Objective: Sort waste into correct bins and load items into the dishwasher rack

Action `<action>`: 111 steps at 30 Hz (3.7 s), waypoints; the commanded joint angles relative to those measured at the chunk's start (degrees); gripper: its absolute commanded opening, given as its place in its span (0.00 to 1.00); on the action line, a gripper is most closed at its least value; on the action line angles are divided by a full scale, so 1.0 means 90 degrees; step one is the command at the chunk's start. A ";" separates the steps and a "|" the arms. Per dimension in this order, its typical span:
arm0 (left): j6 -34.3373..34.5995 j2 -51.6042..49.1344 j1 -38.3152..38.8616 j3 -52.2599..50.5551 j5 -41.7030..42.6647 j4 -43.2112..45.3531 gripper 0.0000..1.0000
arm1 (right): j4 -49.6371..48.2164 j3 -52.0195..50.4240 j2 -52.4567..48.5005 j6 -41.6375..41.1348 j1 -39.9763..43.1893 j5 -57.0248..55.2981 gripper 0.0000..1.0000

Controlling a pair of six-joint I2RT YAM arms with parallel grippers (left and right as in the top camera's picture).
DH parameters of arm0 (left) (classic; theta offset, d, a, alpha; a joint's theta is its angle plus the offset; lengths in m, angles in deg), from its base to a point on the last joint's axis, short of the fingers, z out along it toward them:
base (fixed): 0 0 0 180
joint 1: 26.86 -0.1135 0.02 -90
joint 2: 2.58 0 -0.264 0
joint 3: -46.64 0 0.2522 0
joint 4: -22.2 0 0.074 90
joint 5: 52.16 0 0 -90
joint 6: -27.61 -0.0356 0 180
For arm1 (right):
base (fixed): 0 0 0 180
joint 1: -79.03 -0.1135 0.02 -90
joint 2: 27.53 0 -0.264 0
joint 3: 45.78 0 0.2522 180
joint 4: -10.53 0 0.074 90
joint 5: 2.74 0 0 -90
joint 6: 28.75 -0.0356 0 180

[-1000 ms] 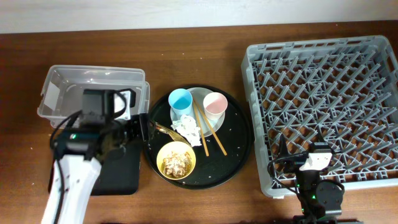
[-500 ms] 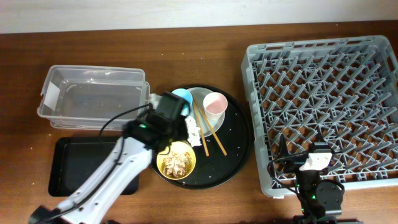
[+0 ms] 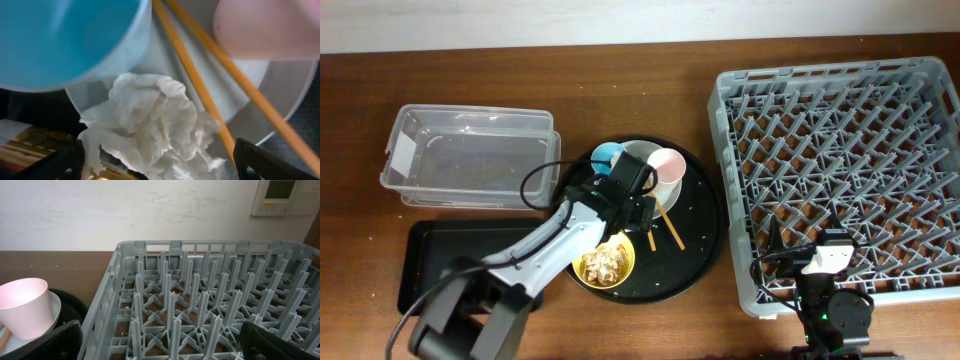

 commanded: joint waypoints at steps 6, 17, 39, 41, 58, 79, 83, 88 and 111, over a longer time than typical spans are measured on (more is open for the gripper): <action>-0.0121 -0.0257 0.0024 -0.0051 -0.0068 -0.0007 0.61 | 0.0022 -0.0046 0.0041 -0.0034 0.0027 -0.0100 0.98; -0.0124 0.1634 0.0019 0.0192 -0.0070 -0.0551 0.01 | 0.0019 -0.0046 0.0041 -0.0034 0.0027 -0.0102 0.98; 0.0039 0.0998 -0.2970 0.0325 -0.1234 0.1154 0.95 | 0.0022 -0.0046 0.0041 -0.0034 0.0027 -0.0102 0.98; -0.0056 0.1129 -0.2970 0.0325 -0.1217 0.1086 0.96 | 0.0022 -0.0046 0.0041 -0.0034 0.0027 -0.0100 0.98; 0.4464 0.2098 -0.1069 -0.1474 -0.0092 -0.0571 0.35 | 0.0022 -0.0046 0.0041 -0.0034 0.0027 -0.0100 0.98; 0.4214 0.2790 -0.1069 -0.1666 0.0083 0.0981 0.01 | 0.0022 -0.0046 0.0041 -0.0034 0.0027 -0.0102 0.98; 0.4216 0.4121 -0.1076 -0.1666 -0.1309 0.1001 0.00 | 0.0022 -0.0046 0.0041 -0.0034 0.0027 -0.0100 0.98; 0.4216 0.4046 -0.2093 -0.1666 -0.2516 0.1814 0.01 | 0.0022 -0.0046 0.0041 -0.0034 0.0027 -0.0102 0.98; 0.2353 0.4609 -0.2572 -0.1666 0.2895 0.0015 0.99 | 0.0022 -0.0046 0.0036 -0.0034 0.0027 -0.0100 0.98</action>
